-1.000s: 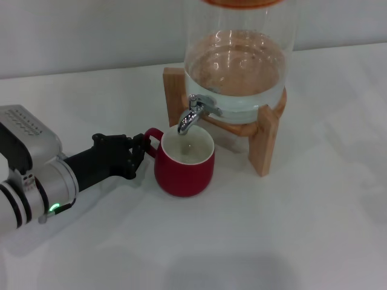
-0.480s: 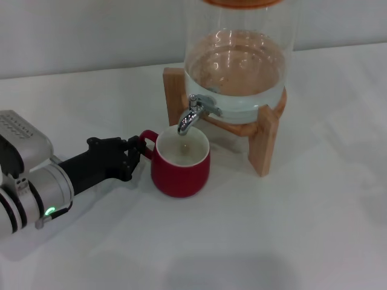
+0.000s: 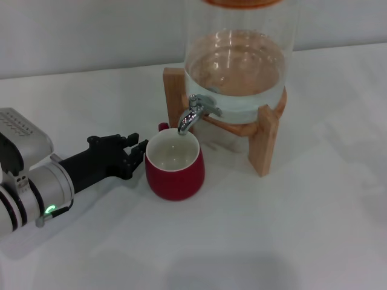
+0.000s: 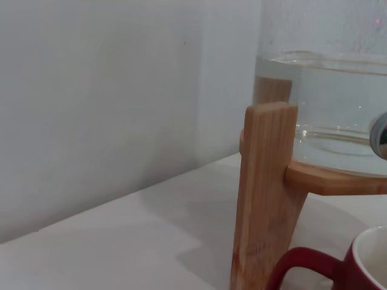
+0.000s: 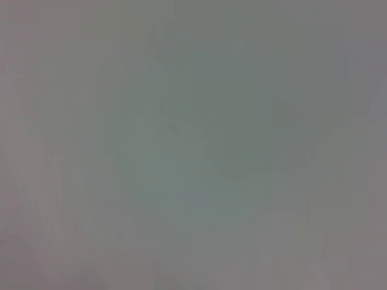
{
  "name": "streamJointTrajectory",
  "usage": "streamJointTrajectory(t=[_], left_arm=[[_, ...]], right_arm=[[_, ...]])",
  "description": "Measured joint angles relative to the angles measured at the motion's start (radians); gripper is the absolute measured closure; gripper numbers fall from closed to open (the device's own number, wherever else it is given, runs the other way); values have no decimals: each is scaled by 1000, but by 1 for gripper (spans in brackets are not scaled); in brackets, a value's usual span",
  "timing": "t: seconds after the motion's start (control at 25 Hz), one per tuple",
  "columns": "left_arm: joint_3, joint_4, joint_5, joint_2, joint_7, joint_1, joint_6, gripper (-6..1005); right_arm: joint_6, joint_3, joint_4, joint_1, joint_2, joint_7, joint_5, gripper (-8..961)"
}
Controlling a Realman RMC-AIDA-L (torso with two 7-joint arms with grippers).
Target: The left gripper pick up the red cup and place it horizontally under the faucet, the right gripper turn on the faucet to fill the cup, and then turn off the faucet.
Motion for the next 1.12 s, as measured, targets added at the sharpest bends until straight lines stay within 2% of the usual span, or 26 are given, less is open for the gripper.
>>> streamJointTrajectory(t=[0.2, 0.36, 0.52, 0.6, 0.76, 0.84, 1.12], left_arm=[[1, 0, 9, 2, -28, 8, -2, 765], [3, 32, 10, 6, -84, 52, -32, 763], [3, 153, 11, 9, -168, 161, -85, 762], [1, 250, -2, 9, -221, 244, -126, 761], [1, 383, -65, 9, -301, 371, -173, 759], [1, 424, -110, 11, -313, 424, -210, 683], [-18, 444, -307, 19, -318, 499, -448, 376]], right_arm=[[0, 2, 0, -3, 0, 0, 0, 229], [4, 12, 0, -7, 0, 0, 6, 229], [7, 13, 0, -8, 0, 0, 8, 229], [8, 12, 0, -8, 0, 0, 9, 229], [8, 13, 0, -10, 0, 0, 9, 229], [8, 13, 0, -10, 0, 0, 10, 229], [8, 14, 0, -9, -2, 0, 11, 229]])
